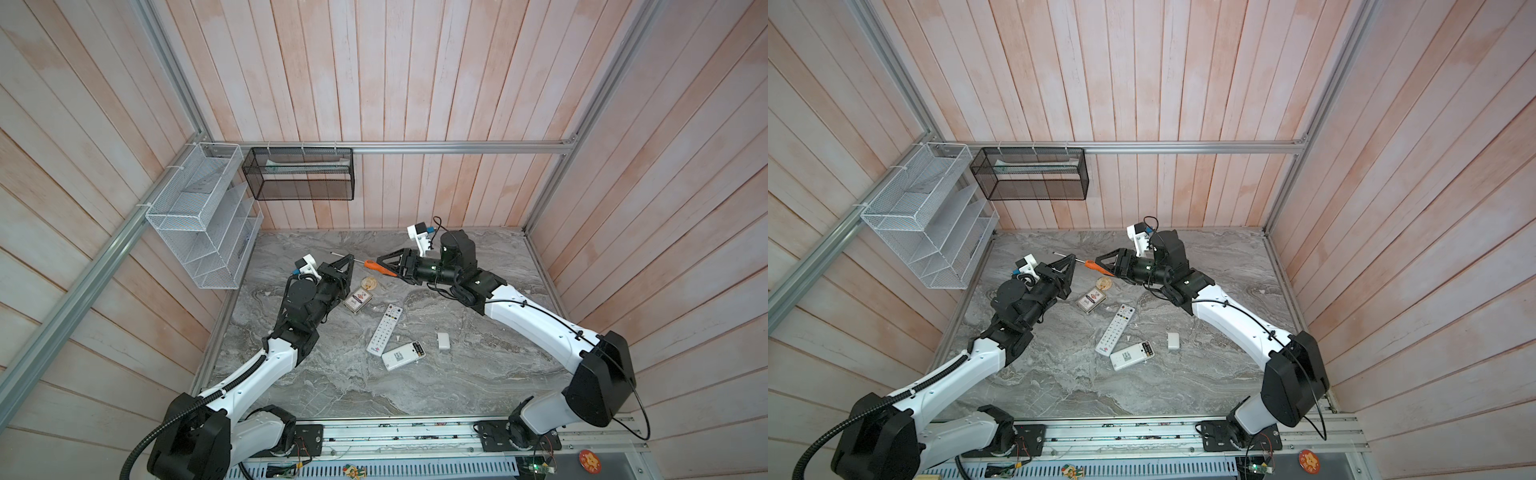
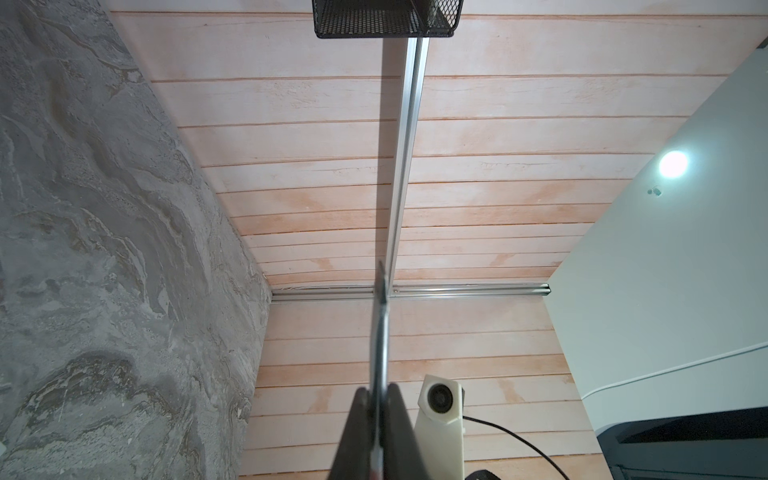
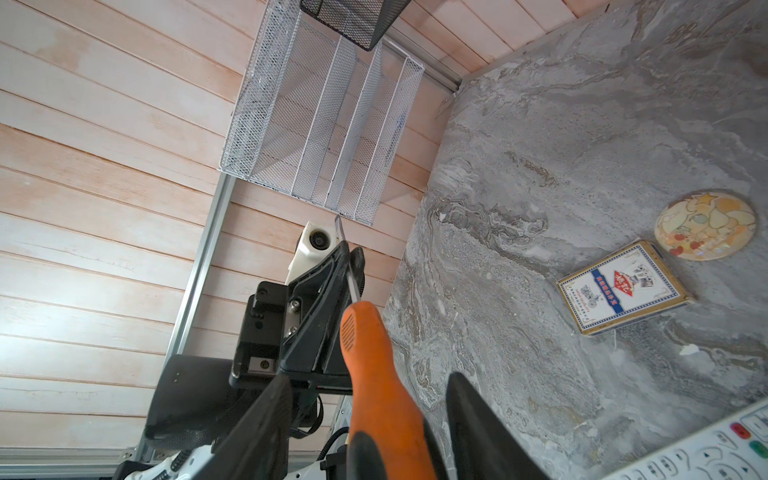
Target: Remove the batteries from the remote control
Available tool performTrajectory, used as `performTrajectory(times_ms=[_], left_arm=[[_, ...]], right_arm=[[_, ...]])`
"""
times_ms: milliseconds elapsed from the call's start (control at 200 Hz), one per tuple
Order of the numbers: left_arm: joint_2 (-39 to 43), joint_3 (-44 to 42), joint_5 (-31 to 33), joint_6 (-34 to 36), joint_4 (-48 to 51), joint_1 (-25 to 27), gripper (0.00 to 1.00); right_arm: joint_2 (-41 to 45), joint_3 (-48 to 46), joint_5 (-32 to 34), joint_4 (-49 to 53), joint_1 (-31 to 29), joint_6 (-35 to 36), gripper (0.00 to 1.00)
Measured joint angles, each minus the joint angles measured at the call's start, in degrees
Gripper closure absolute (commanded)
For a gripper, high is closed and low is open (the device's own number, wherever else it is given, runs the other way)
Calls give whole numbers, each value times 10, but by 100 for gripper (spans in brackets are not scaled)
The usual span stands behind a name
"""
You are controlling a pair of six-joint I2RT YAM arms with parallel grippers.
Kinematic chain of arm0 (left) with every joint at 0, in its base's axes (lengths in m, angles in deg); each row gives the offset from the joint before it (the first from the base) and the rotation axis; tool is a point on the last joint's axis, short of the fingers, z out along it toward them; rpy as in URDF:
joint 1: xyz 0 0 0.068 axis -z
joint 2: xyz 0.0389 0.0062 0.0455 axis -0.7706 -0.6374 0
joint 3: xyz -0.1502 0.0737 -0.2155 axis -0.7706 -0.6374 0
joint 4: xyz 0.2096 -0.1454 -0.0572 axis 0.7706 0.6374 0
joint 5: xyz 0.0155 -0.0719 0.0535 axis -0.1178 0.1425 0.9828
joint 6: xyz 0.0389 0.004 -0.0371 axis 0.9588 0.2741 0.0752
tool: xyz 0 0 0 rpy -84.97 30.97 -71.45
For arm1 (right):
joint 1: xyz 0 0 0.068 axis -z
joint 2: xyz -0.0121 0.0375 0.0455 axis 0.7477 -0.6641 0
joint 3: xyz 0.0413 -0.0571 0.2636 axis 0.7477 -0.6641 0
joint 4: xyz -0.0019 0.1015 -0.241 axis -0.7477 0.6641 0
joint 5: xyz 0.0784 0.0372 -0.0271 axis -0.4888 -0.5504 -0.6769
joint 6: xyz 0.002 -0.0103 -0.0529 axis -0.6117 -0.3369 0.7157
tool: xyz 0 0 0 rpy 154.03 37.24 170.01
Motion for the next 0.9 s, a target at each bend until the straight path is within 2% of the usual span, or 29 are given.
performTrajectory(times_ms=[370, 570, 740, 835, 900], left_arm=[[4, 0, 4, -7, 1, 0, 100], [5, 0, 5, -11, 0, 1, 100], [28, -16, 3, -4, 9, 2, 54], [61, -30, -21, 8, 35, -3, 44], [77, -30, -53, 33, 74, -12, 43]], right_arm=[[-10, 0, -18, -8, 0, -14, 75], [-10, 0, -19, -10, 0, -14, 84], [-2, 0, -15, 11, 5, 1, 87], [16, -1, -14, 53, 26, 22, 88], [38, -7, -16, 85, 55, 41, 88]])
